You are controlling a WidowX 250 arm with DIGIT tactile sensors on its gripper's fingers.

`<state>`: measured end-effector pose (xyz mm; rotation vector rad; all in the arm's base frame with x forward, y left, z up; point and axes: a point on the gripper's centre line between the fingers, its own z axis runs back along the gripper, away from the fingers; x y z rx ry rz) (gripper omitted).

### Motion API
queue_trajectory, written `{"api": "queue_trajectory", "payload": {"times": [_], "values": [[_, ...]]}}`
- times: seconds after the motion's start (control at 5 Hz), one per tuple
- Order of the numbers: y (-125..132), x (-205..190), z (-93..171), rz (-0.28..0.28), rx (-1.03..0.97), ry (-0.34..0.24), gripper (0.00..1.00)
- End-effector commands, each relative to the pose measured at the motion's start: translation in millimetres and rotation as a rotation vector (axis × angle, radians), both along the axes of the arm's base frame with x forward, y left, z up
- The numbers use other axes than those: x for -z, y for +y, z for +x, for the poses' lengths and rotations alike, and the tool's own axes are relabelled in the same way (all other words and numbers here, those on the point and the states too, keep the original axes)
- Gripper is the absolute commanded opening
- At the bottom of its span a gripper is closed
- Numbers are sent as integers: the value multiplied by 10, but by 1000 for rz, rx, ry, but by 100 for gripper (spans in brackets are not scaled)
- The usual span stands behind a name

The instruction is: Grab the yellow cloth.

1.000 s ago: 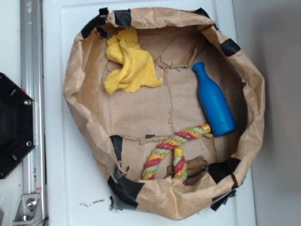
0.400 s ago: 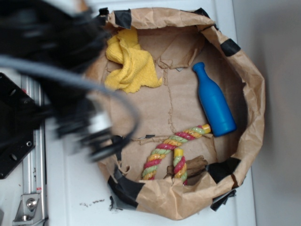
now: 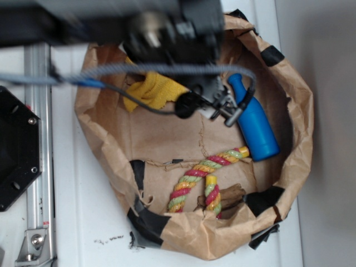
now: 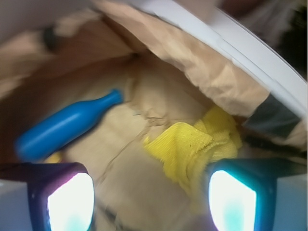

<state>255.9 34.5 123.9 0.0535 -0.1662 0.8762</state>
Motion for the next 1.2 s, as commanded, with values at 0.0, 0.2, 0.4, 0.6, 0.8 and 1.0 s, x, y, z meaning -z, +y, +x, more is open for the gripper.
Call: {"api": "queue_trajectory", "payload": {"times": [0.0,0.2,0.4,0.6,0.8,1.0], "values": [[207,296,-188,15,-138,4,100],[562,490,-399,4,-193,36,100],[755,756,-484,-66,-144,55,100],[750,878,-462,-54,-127,73,100],[628,864,-364,-51,-97,85,100],[474,851,-284,-72,-57,75,100]]}}
